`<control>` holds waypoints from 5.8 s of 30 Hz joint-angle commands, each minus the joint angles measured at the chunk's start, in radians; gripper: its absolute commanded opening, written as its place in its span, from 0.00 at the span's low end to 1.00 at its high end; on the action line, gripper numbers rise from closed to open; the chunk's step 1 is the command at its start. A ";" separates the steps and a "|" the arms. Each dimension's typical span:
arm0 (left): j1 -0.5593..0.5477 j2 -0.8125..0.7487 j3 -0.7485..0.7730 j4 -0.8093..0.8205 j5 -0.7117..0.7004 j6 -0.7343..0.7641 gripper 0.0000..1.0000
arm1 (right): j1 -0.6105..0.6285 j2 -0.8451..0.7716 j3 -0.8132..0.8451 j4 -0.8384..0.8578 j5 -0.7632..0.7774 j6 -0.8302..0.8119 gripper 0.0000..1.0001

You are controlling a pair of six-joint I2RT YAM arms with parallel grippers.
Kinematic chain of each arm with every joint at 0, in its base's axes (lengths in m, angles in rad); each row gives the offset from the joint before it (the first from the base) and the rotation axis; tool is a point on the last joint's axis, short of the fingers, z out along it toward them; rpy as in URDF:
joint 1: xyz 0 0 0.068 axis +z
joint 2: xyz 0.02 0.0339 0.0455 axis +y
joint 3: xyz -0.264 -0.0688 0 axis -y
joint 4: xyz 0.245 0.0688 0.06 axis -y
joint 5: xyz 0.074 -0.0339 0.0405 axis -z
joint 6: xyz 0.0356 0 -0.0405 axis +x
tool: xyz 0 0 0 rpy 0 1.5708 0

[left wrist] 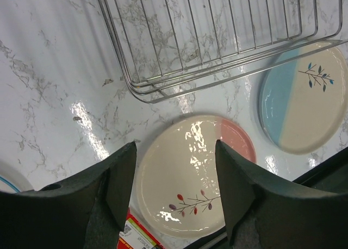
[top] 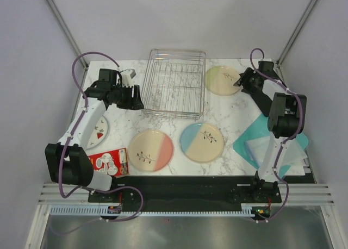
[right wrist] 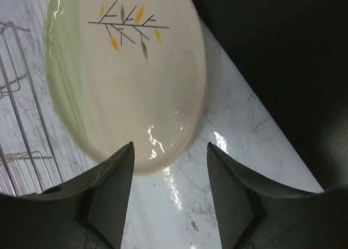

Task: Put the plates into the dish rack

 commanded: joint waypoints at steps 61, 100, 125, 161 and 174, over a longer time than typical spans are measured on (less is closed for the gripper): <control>-0.218 0.455 0.413 0.232 0.607 -0.237 0.68 | -0.275 -0.218 -0.177 0.241 -0.593 0.192 0.00; -0.605 1.218 1.178 0.519 -0.059 -0.130 0.14 | -0.177 0.132 0.088 -0.124 -0.334 -0.162 0.49; -0.605 0.793 0.735 0.777 -0.188 -0.151 0.40 | 0.044 0.164 0.111 -0.270 -0.303 -0.363 0.18; -0.728 1.058 0.872 0.395 -0.193 -0.028 0.02 | -0.290 0.037 0.061 -0.583 -0.484 -0.673 0.48; -0.728 1.127 0.901 0.292 -0.104 -0.025 0.02 | -0.289 0.259 0.071 -0.583 -0.624 -0.648 0.50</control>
